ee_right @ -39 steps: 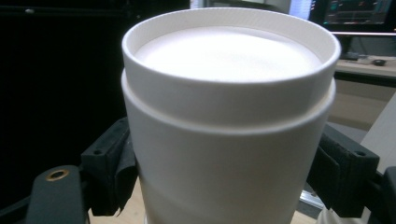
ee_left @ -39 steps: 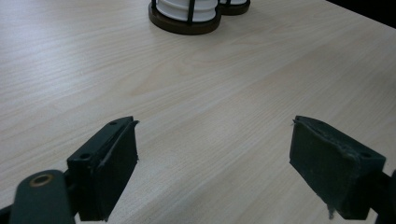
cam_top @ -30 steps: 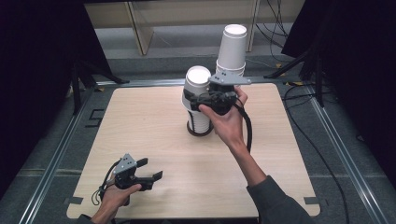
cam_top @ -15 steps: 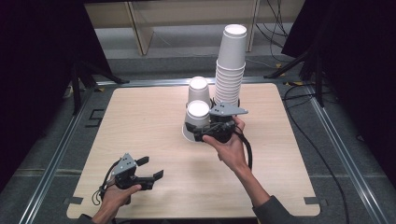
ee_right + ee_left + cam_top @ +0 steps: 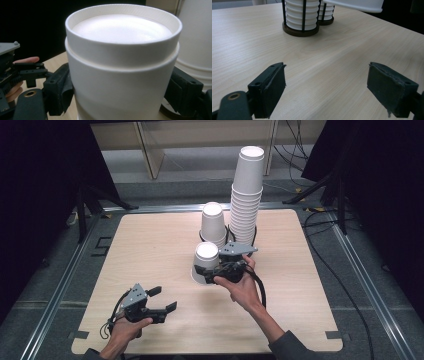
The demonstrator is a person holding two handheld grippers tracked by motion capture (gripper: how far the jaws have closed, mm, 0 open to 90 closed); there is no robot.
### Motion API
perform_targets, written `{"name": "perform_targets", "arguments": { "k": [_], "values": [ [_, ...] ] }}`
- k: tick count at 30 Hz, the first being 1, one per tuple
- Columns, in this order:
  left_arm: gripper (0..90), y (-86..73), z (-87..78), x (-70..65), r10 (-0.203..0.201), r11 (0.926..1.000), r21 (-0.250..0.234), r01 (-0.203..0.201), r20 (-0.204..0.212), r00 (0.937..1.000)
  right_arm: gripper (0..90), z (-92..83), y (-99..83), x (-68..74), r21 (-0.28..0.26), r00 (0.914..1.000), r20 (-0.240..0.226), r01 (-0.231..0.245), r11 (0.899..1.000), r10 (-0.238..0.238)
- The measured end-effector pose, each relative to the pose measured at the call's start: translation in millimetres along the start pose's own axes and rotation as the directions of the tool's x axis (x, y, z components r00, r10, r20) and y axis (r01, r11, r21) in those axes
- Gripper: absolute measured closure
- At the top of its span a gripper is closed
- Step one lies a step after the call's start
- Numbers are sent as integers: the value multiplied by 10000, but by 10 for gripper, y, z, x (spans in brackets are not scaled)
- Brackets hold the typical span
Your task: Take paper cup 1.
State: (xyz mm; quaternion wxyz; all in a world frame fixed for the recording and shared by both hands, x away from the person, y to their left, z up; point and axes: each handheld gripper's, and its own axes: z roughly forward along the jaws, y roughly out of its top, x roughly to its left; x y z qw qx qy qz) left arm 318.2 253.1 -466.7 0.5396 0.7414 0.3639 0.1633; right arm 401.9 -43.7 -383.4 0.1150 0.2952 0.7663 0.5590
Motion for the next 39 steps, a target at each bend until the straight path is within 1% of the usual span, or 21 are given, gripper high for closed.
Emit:
{"name": "perform_targets", "arguments": {
  "k": [2,3,5,8,9,11,12,14,15,17,20,21,22,25,26,28,29,33,35,36,39],
  "values": [
    [147,15,-21,-9,70,9999,79,-69,-20,10000,196,11,-15,8,-23,10000,-30,61,10000,-61],
    [147,13,-4,-24,19,9998,-203,-15,217,9998,196,39,-47,40,89,9997,-224,-73,9999,75],
    [147,22,-17,-32,169,9998,-47,-168,240,9996,196,43,-57,54,163,9997,-249,-37,9999,41],
    [148,24,-4,-57,188,9995,-282,-173,532,9984,196,86,-90,97,100,9985,-538,-18,9999,24],
    [147,29,-16,-65,372,9989,-306,-353,654,9972,196,98,-89,135,157,9980,-637,-14,9999,24],
    [147,33,-30,-77,421,9989,-213,-409,560,9975,196,112,-91,147,94,9975,-706,64,9999,-57],
    [147,28,-21,-77,430,9983,-420,-402,689,9967,196,121,-91,170,142,9958,-909,-101,9998,113],
    [147,41,-43,-82,486,9985,-283,-468,638,9968,196,133,-96,218,230,9937,-1090,-226,9995,249],
    [147,42,-31,-91,457,9978,-517,-419,747,9962,196,151,-105,222,114,9939,-1099,19,9999,-6],
    [147,43,-25,-99,442,9971,-656,-388,824,9956,196,160,-111,237,136,9935,-1134,64,9999,-48],
    [147,53,-46,-107,603,9970,-523,-563,779,9951,196,182,-127,288,331,9909,-1347,-23,9994,67],
    [147,51,-41,-110,608,9968,-562,-563,808,9949,196,194,-135,321,402,9875,-1541,-282,9988,341],
    [147,51,-44,-112,644,9969,-506,-606,771,9949,196,205,-143,323,405,9908,-1343,-91,9991,145],
    [147,50,-39,-122,730,9964,-494,-694,757,9945,196,254,-161,351,405,9845,-1755,108,9991,-36],
    [147,44,-22,-118,729,9953,-703,-667,897,9933,196,253,-160,355,460,9864,-1638,237,9987,-159],
    [147,43,-27,-122,767,9952,-685,-705,919,9928,196,258,-164,373,477,9862,-1652,172,9987,-91],
    [147,48,-40,-125,783,9957,-559,-738,817,9936,196,268,-171,399,459,9845,-1746,-68,9989,148],
    [147,49,-38,-120,753,9951,-705,-691,900,9931,196,265,-163,434,594,9844,-1758,22,9982,83],
    [147,49,-38,-123,770,9948,-732,-703,930,9927,196,264,-160,458,636,9821,-1864,-133,9979,249],
    [147,54,-51,-126,822,9952,-593,-774,845,9930,196,286,-166,462,412,9799,-1988,-73,9991,154],
    [147,56,-50,-143,823,9950,-636,-767,896,9926,196,288,-162,479,445,9790,-2031,-63,9990,152]
  ]
}}
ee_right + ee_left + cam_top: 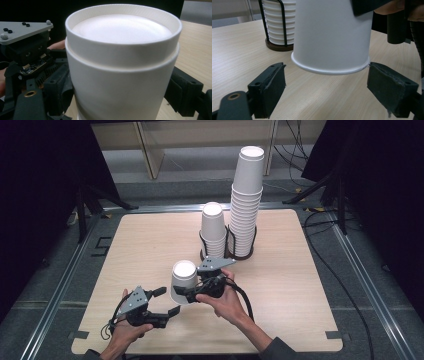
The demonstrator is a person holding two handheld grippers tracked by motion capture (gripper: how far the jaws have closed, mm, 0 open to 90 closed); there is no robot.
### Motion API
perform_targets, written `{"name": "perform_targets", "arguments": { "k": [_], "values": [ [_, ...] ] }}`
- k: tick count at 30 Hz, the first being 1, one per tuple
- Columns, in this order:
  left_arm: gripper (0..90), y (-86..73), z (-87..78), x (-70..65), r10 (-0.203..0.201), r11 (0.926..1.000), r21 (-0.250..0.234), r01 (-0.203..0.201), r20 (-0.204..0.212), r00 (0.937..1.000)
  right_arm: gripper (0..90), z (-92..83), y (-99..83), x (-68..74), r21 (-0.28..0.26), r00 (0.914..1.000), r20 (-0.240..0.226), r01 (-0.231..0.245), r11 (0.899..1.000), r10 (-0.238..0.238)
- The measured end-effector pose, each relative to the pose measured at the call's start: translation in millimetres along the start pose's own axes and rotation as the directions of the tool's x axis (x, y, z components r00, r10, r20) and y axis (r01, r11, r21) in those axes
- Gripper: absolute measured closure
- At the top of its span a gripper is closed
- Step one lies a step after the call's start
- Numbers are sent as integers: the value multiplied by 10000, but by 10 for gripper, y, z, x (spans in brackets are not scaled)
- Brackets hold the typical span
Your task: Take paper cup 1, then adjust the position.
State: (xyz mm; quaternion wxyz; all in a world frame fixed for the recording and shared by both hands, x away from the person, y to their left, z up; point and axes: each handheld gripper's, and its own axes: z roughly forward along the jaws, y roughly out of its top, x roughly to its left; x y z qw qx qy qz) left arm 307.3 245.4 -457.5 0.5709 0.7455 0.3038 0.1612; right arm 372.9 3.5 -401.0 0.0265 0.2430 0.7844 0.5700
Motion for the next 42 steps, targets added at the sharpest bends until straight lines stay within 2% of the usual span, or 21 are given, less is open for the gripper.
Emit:
{"name": "perform_targets", "arguments": {
  "k": [3,4,5,6,8,9,18,19,22,24,26,30,32,34,36,37,40,42],
  "values": [
    [147,0,3,-2,-19,10000,-28,19,-10,10000,196,2,1,18,139,9999,94,68,9999,-69],
    [147,1,2,1,4,10000,-17,-4,-15,10000,196,25,-1,31,31,9999,-100,-3,10000,3],
    [147,1,1,4,17,10000,-1,-17,0,10000,196,25,-1,31,31,9999,-100,-3,10000,3],
    [147,2,4,0,-3,10000,-23,3,19,10000,196,29,6,29,80,9996,36,291,9995,-291],
    [147,2,3,-3,31,10000,-15,-31,33,10000,196,36,4,29,54,9993,34,370,9993,-370],
    [147,-7,22,3,26,9997,-249,-22,184,9998,196,43,2,39,80,9994,11,347,9994,-347],
    [126,8,12,-12,87,10000,-21,-87,69,9999,196,104,-8,83,-69,9991,-78,415,9991,-416],
    [126,8,16,-15,12,9999,-110,-11,79,10000,196,104,-8,83,-69,9991,-78,415,9991,-416],
    [116,7,6,-13,153,9998,-110,-152,73,9999,196,105,-4,101,-103,9991,-109,399,9991,-401],
    [105,3,21,-11,88,9994,-339,-82,167,9998,196,97,5,113,-7,9991,-23,420,9991,-420],
    [77,7,7,-18,124,9998,-138,-123,3,9999,196,114,10,131,-65,9992,-108,388,9992,-389],
    [44,8,9,-18,117,9999,-106,-118,-21,9999,197,150,12,169,-74,9990,-239,381,9992,-383],
    [34,9,10,-19,119,9998,-129,-120,-31,9999,196,180,5,186,-183,9986,-397,332,9993,-340],
    [31,10,10,-22,127,9998,-123,-128,-43,9999,197,180,5,189,-125,9986,-354,382,9992,-386],
    [25,3,30,-20,110,9994,-315,-107,75,9999,197,201,-6,211,-129,9985,-455,284,9995,-289],
    [20,9,19,-29,112,9999,-108,-113,-35,9999,197,200,-8,217,-10,9985,-458,303,9995,-303],
    [15,8,23,-29,89,9999,-120,-89,0,10000,196,214,-16,223,-64,9982,-558,209,9998,-212],
    [15,3,38,-26,28,9996,-275,-26,98,9999,196,231,-28,238,-55,9967,-809,23,10000,-28]
  ]
}}
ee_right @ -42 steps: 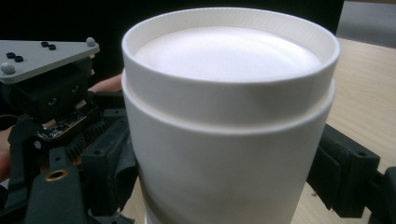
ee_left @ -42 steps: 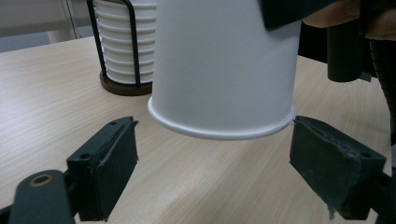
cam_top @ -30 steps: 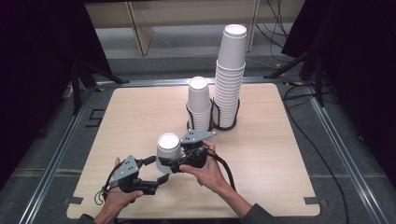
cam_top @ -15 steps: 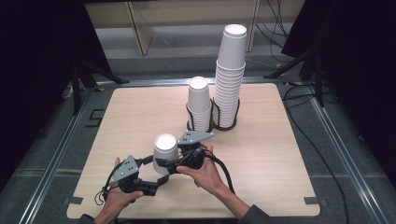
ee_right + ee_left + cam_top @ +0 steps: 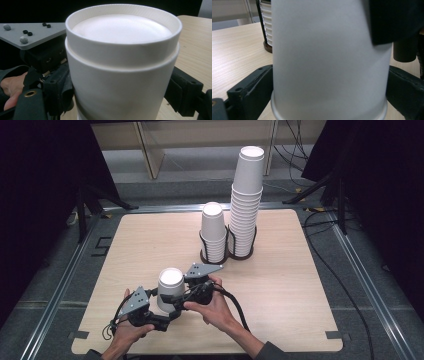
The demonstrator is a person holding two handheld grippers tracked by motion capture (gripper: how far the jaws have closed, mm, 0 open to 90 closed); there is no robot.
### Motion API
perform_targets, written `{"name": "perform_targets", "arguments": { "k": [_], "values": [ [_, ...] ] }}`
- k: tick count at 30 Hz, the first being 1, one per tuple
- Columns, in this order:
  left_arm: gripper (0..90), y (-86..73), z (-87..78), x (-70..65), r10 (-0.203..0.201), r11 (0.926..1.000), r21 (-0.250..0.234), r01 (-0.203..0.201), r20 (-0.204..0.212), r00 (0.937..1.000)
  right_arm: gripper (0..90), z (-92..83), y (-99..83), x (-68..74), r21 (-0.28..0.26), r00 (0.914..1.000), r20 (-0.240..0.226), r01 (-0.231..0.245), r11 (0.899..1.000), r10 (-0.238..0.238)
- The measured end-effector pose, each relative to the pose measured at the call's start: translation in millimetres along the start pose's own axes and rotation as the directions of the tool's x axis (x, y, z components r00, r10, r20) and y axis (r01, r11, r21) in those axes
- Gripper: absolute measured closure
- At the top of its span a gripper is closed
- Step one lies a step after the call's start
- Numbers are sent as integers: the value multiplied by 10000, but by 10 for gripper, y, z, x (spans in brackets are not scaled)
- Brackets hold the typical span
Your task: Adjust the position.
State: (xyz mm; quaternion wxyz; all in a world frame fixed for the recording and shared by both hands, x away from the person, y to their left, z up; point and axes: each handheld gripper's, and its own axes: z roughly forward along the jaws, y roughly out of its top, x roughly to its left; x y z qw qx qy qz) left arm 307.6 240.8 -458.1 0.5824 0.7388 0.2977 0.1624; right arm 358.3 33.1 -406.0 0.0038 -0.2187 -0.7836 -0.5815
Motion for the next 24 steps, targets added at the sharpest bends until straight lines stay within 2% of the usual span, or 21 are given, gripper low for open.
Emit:
{"name": "perform_targets", "arguments": {
  "k": [2,4,5,7,8,9,10,11,13,14,16,17,18,19,20,21,22,24],
  "values": [
    [14,-1,2,2,-27,10000,-5,27,61,10000,196,8,-5,-3,-78,10000,4,88,9999,-88],
    [15,-1,-2,-2,-51,10000,28,51,70,10000,196,14,-17,21,6,9996,-127,-248,9997,248],
    [17,3,-14,-5,-105,9999,24,105,48,9999,196,12,-15,12,50,9999,-104,-63,10000,64],
    [53,6,-22,0,-153,9999,10,153,20,9999,196,6,-13,13,122,10000,-44,-45,9999,46],
    [75,6,-27,3,-358,9993,-142,360,94,9993,194,25,-26,5,-3,9999,-135,36,10000,-36],
    [87,6,-31,1,-190,9998,-35,191,68,9998,191,23,-27,2,75,9999,-130,14,10000,-13],
    [92,6,-31,1,-190,9998,-35,191,68,9998,188,24,-28,-3,99,9999,-106,57,9999,-56],
    [99,-2,-16,7,-137,9999,-96,139,210,9997,184,37,-36,-3,131,9995,-281,-105,9999,109],
    [115,-1,-14,-2,-86,9999,-83,88,202,9998,175,31,-34,6,383,9991,-274,-324,9987,335],
    [123,-1,-14,-2,-86,9999,-83,88,202,9998,171,14,-23,-6,407,9997,-201,-139,9991,148],
    [139,10,-33,-16,32,10000,52,-32,77,10000,162,-16,0,0,617,9995,-247,-190,9979,205],
    [143,11,-43,-7,280,9995,149,-281,32,9996,153,-20,12,-11,325,9995,-314,57,9995,-47],
    [146,9,-45,-6,322,9993,186,-322,18,9995,154,-52,31,0,490,9999,-157,27,9988,-20],
    [148,8,-48,-2,386,9989,279,-386,23,9993,154,-72,60,-12,487,9990,-217,407,9980,-397],
    [151,8,-48,-2,386,9989,279,-386,23,9993,154,-92,85,-7,532,9986,-344,412,9977,-394],
    [153,-1,-36,-2,502,9986,190,-503,86,9987,154,-134,114,3,746,9990,-156,428,9963,-417],
    [155,-3,-28,-8,571,9982,173,-573,96,9983,155,-164,149,-8,724,9969,-152,784,9943,-775],
    [158,-1,-34,-16,726,9967,353,-728,52,9973,156,-216,194,-13,852,9958,-229,906,9922,-890]
  ]
}}
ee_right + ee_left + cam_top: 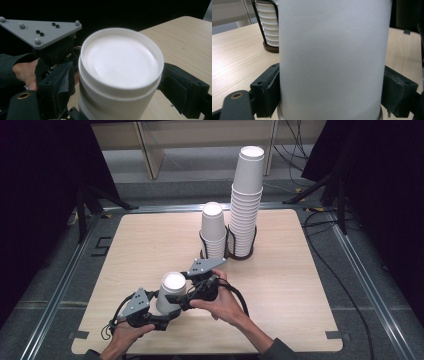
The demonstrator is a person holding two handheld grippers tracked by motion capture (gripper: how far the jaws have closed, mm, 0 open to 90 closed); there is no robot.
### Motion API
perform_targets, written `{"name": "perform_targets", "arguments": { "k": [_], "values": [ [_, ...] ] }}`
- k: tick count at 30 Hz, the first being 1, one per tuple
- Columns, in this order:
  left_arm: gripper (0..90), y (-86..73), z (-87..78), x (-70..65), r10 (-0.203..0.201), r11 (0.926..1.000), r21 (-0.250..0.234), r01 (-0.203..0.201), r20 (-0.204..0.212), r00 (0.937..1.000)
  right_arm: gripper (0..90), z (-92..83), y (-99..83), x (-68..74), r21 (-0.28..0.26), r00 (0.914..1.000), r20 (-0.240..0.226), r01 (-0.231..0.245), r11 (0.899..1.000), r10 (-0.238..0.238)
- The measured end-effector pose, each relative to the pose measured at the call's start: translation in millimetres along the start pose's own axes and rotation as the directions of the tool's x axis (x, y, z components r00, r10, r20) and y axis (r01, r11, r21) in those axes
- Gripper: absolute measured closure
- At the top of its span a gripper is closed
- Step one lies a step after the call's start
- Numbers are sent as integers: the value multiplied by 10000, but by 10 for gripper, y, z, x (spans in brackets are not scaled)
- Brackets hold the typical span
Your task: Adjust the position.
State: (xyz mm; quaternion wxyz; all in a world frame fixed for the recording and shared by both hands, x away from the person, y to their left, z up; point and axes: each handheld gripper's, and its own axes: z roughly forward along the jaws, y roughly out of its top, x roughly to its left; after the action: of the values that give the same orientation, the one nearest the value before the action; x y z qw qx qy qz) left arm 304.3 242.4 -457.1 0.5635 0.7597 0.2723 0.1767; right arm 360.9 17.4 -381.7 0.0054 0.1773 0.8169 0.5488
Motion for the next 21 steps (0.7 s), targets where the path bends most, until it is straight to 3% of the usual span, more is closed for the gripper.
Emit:
{"name": "perform_targets", "arguments": {
  "k": [2,3,4,6,7,11,15,16,17,21],
  "values": [
    [161,2,-1,-17,344,9991,264,-343,-55,9994,156,-33,18,-6,197,10000,-9,84,9998,-84],
    [161,-1,20,-17,569,9983,80,-569,6,9984,156,-33,18,-6,197,10000,-9,84,9998,-84],
    [163,6,9,-24,706,9969,348,-704,-45,9975,157,-45,17,-14,377,9999,-66,123,9992,-121],
    [165,-5,39,-43,720,9971,240,-719,-9,9974,159,-45,13,-10,521,9999,-127,92,9986,-86],
    [165,-2,30,-52,965,9938,568,-957,-112,9953,159,-44,9,-7,710,9997,-196,126,9974,-113],
    [169,-6,32,-73,1305,9879,855,-1292,-100,9914,159,-32,-2,5,1221,9990,-162,427,9916,-410],
    [170,-6,41,-97,1710,9787,1154,-1700,9,9853,167,-19,-17,4,1541,9990,-296,379,9873,-337],
    [170,-6,43,-108,1670,9785,1221,-1663,45,9859,167,-19,-17,4,1541,9990,-296,379,9873,-337],
    [170,3,34,-109,1803,9729,1455,-1796,83,9836,168,-9,-28,7,1691,9989,-323,385,9848,-335],
    [170,-6,53,-130,1853,9700,1552,-1870,252,9824,178,5,-41,8,1869,9988,-394,367,9817,-298]
  ]
}}
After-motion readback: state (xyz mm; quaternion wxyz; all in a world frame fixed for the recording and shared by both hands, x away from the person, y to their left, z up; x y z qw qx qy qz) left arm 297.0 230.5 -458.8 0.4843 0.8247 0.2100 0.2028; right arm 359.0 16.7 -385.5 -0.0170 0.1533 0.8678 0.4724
